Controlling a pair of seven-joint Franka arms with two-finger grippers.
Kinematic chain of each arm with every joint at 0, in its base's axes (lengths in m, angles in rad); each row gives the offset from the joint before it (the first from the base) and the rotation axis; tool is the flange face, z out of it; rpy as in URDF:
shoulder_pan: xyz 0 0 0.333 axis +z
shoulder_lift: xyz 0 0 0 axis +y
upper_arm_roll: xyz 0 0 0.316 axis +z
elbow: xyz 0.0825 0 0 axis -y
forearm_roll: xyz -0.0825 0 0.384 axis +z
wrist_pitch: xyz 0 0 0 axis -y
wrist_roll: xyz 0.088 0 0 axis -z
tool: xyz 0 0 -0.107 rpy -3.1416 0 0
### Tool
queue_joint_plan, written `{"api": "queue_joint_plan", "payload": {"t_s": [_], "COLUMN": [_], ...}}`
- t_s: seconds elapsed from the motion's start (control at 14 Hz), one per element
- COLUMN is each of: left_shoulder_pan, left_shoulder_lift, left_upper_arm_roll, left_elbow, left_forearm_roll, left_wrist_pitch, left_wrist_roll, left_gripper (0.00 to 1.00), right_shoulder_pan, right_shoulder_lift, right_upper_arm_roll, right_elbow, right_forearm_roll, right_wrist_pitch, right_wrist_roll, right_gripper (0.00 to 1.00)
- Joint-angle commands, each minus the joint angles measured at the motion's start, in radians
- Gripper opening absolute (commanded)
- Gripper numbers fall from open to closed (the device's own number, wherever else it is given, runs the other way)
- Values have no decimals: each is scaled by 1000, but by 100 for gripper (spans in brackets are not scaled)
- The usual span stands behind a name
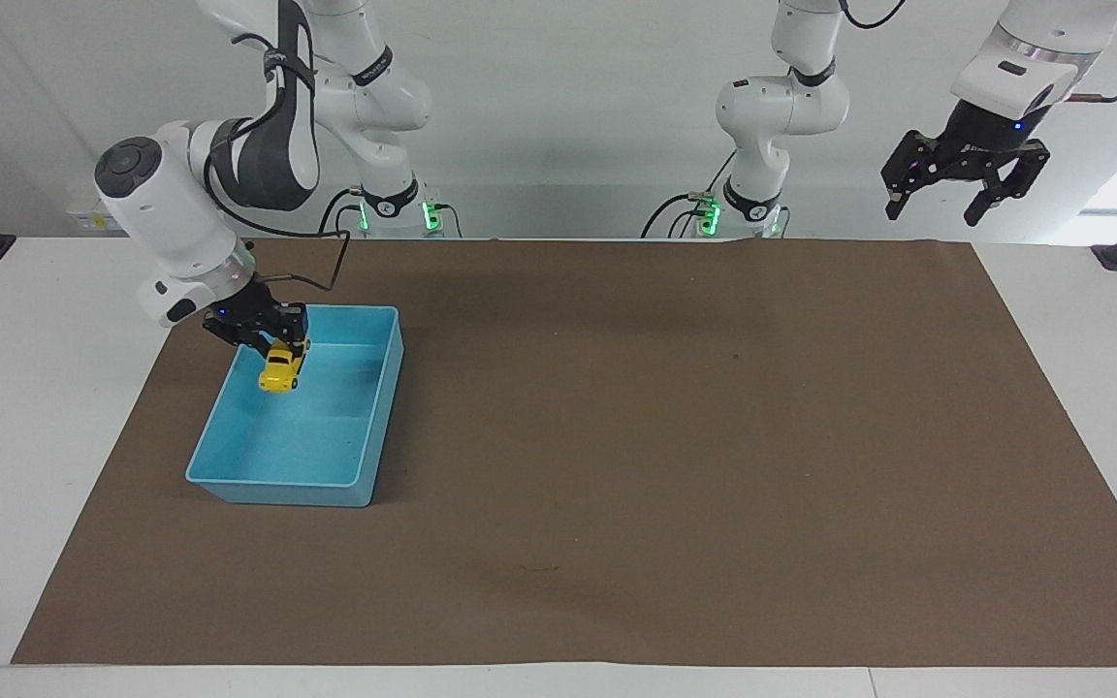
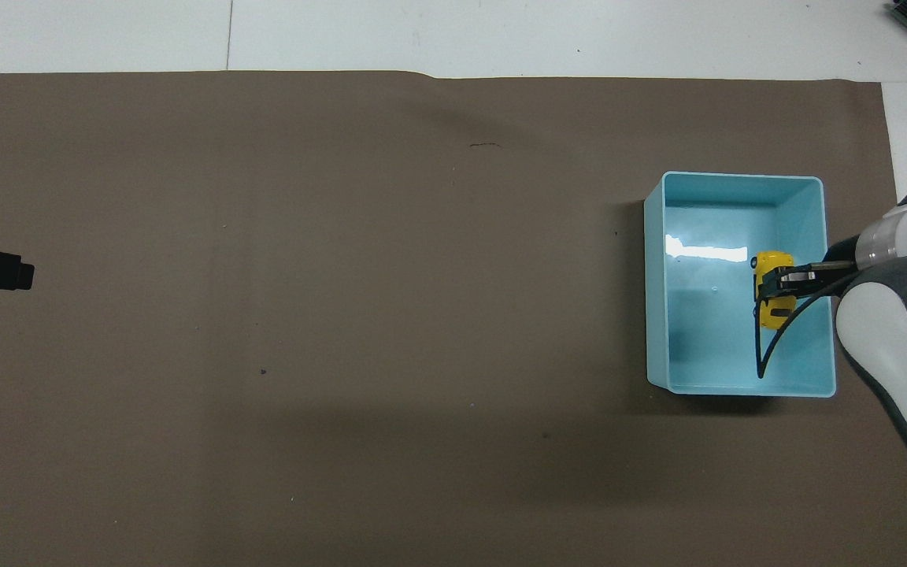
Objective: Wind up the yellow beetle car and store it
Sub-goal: 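Lower the car onto the box floor and open the right gripper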
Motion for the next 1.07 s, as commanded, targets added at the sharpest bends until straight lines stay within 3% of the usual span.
{"api": "queue_joint_plan", "payload": {"t_s": [0.0,0.79,1.0], "left_shoulder_pan": [7,7,7], "left_shoulder_lift": [-15,-17,-15], "left_upper_arm_roll": [-2,-2,-2], "left_elbow": [-11,-13,-11], "left_forearm_roll": [-5,-5,-5], "left_wrist_pitch": [-11,-11,-11], "left_wrist_roll": [1,1,1], "left_gripper": [100,100,100], "right_shoulder_pan": [-5,-17,-17], "right_shoulder_lift": [-8,72,132], "right_upper_arm_roll": [4,4,4], "right_elbow": [-53,-165,-172], "right_forearm_roll": [30,159,159], "right_wrist_pitch": [66,274,330], "right_wrist_roll": [-29,-173,-185], "right_gripper": [0,0,0]}}
